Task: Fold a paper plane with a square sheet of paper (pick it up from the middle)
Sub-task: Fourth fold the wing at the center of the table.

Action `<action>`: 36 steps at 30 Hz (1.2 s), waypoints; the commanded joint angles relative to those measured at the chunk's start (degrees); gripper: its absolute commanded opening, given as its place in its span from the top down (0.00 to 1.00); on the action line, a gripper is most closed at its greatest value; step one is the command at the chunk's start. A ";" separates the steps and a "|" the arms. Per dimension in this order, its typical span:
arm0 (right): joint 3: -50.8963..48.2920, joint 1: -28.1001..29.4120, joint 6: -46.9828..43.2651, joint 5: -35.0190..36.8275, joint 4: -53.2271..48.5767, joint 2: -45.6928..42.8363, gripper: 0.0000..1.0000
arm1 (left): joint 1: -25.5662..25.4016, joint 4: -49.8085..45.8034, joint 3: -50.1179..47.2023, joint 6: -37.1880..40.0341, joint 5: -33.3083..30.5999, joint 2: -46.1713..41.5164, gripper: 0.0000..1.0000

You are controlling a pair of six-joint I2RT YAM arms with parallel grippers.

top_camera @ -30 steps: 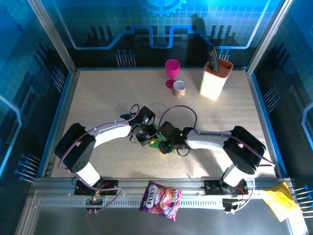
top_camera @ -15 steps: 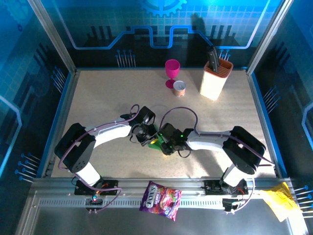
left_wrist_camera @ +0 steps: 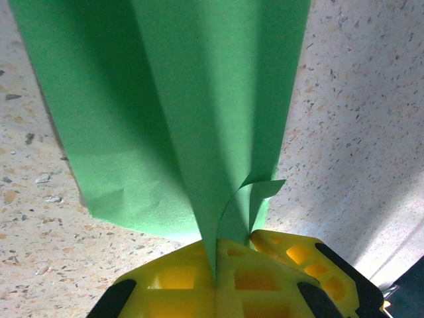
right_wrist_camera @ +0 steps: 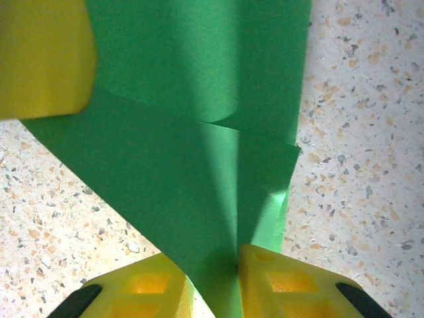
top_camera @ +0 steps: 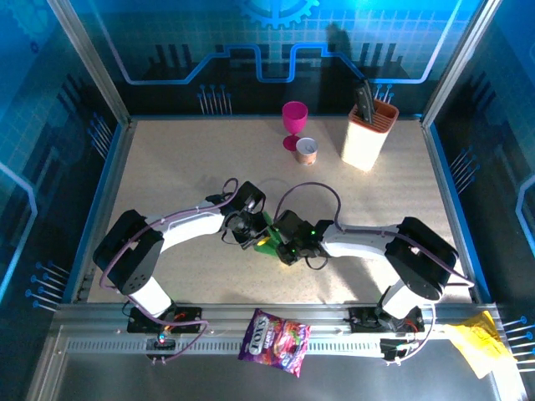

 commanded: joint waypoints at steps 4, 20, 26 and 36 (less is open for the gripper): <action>-1.48 0.95 1.30 -0.62 0.32 1.09 0.82 | 0.32 -2.52 1.41 0.47 0.23 0.77 1.00; -2.78 0.91 4.18 -2.65 1.26 0.66 0.68 | 0.27 -4.24 3.03 1.42 -0.51 0.73 1.00; -0.07 0.91 3.31 -1.84 -1.63 -1.96 0.67 | 0.23 -5.29 2.37 1.32 -1.82 -0.12 1.00; 1.75 0.91 2.85 -1.14 -2.04 -0.43 0.73 | 0.12 -5.53 2.23 0.96 -2.20 -0.42 1.00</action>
